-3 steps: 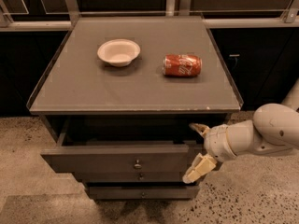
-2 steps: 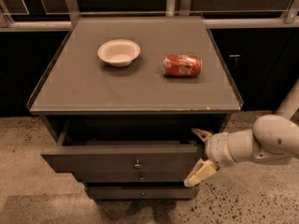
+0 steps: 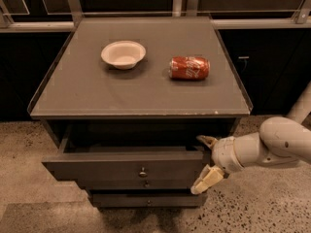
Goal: Open top drawer
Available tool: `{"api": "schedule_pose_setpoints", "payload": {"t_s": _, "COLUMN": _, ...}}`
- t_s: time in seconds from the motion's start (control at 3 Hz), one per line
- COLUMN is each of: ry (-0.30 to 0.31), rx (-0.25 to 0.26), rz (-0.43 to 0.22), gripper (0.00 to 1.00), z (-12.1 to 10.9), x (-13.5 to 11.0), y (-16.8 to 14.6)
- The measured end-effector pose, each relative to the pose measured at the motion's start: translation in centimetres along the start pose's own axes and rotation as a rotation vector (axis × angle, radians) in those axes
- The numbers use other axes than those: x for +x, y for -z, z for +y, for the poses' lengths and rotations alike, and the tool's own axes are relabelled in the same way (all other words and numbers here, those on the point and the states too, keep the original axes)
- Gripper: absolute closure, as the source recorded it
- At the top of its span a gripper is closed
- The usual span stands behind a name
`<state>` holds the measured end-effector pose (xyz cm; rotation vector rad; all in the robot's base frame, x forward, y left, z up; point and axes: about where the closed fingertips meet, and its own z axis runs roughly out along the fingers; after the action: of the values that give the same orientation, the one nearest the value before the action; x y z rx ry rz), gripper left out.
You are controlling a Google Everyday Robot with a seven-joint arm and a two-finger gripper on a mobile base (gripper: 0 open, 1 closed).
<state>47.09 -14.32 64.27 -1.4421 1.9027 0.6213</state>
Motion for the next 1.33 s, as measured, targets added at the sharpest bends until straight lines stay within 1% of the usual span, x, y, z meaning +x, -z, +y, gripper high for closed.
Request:
{"api": "schedule_pose_setpoints", "payload": {"t_s": 0.33, "ry": 0.007, "rx": -0.01, "rz": 0.007, "gripper": 0.0, "z": -0.5, "x": -0.3, "y": -0.4}}
{"api": "schedule_pose_setpoints", "payload": {"t_s": 0.67, "ry": -0.053, "rx": -0.056, "rz": 0.04, "gripper": 0.0, "z": 1.2, "x": 0.3, "y": -0.6}}
{"api": "schedule_pose_setpoints", "payload": {"t_s": 1.0, "ry": -0.076, "rx": -0.065, "rz": 0.047, "gripper": 0.0, "z": 1.8, "x": 0.2, "y": -0.4}}
{"api": "schedule_pose_setpoints", "payload": {"t_s": 1.33, "ry": -0.148, "rx": -0.029, "rz": 0.048, "gripper": 0.0, "z": 5.4, "x": -1.3, "y": 1.6}}
